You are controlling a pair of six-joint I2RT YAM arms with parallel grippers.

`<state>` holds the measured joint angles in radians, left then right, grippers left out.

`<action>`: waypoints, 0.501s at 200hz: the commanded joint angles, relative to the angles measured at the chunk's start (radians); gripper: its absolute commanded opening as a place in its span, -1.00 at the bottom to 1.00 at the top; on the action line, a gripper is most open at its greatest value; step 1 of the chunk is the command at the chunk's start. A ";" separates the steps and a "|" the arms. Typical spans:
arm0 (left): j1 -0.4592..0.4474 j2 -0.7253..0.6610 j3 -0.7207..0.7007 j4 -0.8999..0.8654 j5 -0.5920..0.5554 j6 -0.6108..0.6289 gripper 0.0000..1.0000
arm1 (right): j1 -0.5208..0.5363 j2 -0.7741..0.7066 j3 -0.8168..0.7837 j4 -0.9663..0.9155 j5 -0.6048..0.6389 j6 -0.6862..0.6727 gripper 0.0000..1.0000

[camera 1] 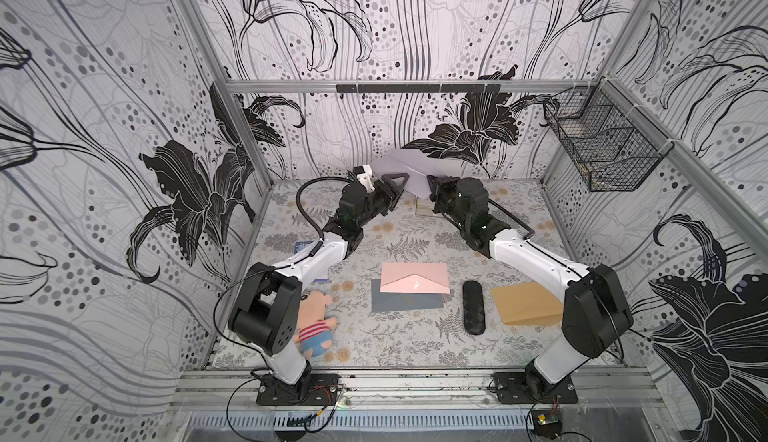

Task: Take the letter paper out of the envelope
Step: Pick up the envelope from the envelope.

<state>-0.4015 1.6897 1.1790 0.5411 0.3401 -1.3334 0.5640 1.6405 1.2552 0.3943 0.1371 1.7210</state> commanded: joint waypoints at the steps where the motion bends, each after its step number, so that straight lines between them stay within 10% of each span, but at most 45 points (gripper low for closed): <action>1: -0.018 0.020 0.038 0.097 0.013 -0.029 0.17 | 0.022 -0.012 0.000 0.059 0.024 0.015 -1.00; 85: -0.003 0.013 0.045 0.084 0.029 -0.012 -1.00 | 0.047 -0.018 0.037 -0.032 -0.039 -0.031 -1.00; 100: 0.018 0.014 0.058 0.070 0.053 -0.006 -1.00 | 0.046 -0.035 0.057 -0.135 -0.079 -0.117 -0.44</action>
<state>-0.4168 1.7119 1.1984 0.6003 0.3656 -1.3861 0.6018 1.6409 1.2652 0.3920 0.1387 1.7035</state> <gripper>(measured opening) 0.053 0.102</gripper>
